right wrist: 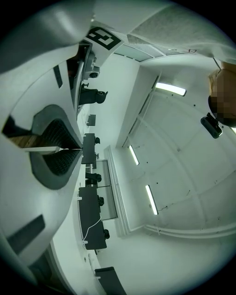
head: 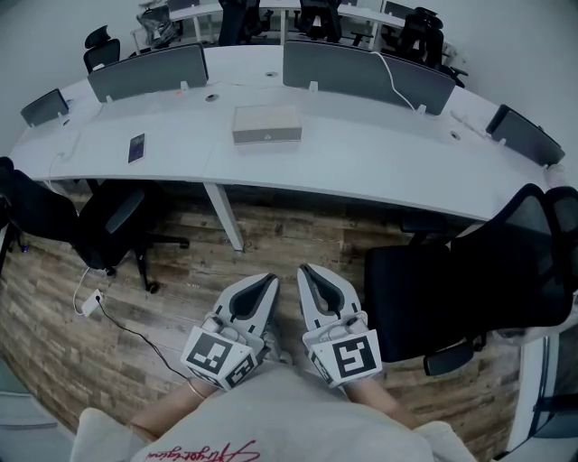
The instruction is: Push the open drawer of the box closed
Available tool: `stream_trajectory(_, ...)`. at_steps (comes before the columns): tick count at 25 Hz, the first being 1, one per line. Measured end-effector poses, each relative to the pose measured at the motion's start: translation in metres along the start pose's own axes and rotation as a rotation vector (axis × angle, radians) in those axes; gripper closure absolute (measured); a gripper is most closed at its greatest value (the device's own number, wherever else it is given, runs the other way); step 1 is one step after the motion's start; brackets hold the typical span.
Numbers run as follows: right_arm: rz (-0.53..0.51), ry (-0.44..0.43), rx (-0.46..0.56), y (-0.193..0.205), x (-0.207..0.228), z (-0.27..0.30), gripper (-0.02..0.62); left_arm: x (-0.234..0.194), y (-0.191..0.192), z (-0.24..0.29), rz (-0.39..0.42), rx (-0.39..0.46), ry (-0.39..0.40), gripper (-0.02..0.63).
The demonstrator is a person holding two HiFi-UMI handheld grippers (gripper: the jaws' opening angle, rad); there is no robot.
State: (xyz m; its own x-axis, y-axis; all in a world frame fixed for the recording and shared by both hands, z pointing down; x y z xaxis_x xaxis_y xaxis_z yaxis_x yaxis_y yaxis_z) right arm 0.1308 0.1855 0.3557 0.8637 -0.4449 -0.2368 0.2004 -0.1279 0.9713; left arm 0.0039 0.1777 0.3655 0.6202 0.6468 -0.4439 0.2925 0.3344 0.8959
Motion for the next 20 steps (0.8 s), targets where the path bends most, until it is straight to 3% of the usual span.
stream_trajectory(6, -0.034, -0.005, 0.007, -0.002, -0.008, -0.01, 0.575, 0.005, 0.006, -0.006, 0.005, 0.0, 0.03, 0.588)
stream_trajectory(20, -0.035, 0.001, -0.001, -0.009, -0.018, -0.009, 0.577, 0.004, 0.003, -0.024, 0.007, 0.027, 0.013, 0.588)
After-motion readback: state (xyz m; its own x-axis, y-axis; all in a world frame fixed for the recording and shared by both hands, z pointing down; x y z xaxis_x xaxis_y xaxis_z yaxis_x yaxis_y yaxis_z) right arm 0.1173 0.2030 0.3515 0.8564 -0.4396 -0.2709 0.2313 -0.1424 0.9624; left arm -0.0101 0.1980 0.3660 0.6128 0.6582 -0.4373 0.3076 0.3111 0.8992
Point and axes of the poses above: the fingertips, and each gripper's own axes: z forward along the fingers, x to its right, y out of its underside, the point moved 7 cm from there along -z, backward along the fingers, and after that the axes turned 14 degrees about -z, right-handed, at the moved point
